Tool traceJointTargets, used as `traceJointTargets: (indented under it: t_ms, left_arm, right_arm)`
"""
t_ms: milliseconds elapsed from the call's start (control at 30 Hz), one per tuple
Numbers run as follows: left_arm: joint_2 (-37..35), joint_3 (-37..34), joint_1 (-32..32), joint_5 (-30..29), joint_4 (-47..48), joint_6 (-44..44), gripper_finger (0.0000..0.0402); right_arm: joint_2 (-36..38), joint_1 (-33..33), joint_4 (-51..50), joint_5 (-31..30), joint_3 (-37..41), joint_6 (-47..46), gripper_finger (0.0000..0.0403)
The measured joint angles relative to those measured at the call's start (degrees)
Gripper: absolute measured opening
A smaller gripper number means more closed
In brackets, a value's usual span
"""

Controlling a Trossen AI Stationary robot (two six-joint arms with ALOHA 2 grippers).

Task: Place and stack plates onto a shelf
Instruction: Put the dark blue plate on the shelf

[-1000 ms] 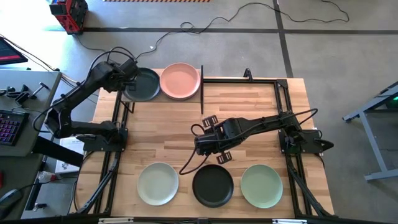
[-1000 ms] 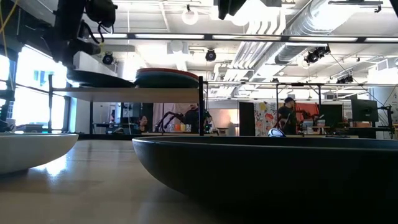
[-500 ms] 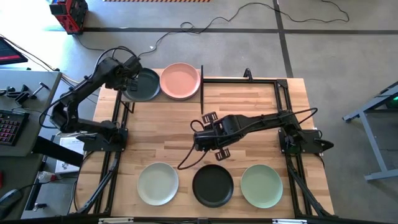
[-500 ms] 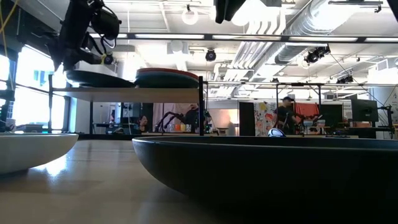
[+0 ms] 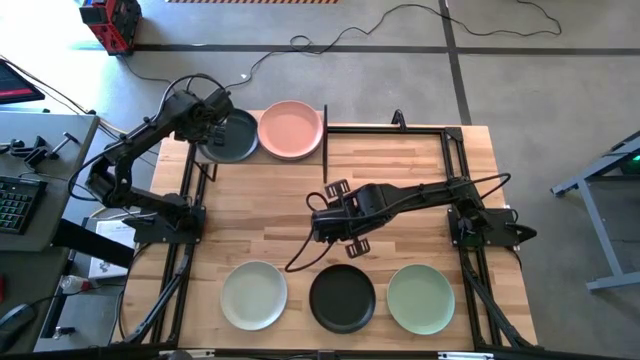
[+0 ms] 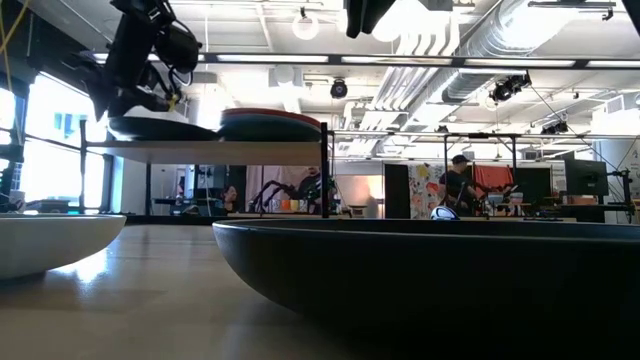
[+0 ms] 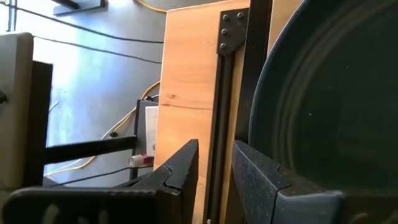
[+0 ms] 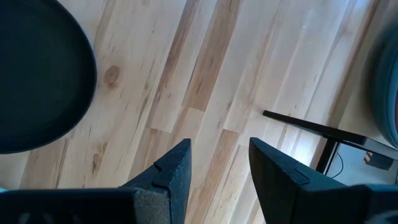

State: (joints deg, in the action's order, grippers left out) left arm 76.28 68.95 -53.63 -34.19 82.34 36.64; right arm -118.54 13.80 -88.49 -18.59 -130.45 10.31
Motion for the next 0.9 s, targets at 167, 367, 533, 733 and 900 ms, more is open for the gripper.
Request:
traceJointTargets:
  t_ms: [167,367,533,733,900]
  left_arm:
    - [-0.01,0.02,0.0,0.48,-0.56,-1.95,0.0078]
    - [-1.32,0.0,0.02,-0.13,2.28,-2.83,0.0065]
    - [-3.92,-0.02,0.02,0.38,2.28,-2.94,0.0066]
    - [-9.12,0.0,0.02,0.67,1.58,-4.57,0.0065]
    - [-14.21,0.0,0.02,1.39,-1.82,-11.29,0.0065]
  right_arm:
    - [0.0,0.0,0.11,-0.02,0.0,-0.01,0.0139]
    - [0.0,-0.3,0.03,-0.04,0.02,0.04,0.0139]
    - [0.06,-1.35,-1.43,-0.02,0.02,-1.16,0.0139]
    - [2.42,-3.69,-1.16,-2.36,0.04,-4.21,0.0139]
    - [3.41,-7.52,0.62,-2.71,0.04,-8.91,0.0139]
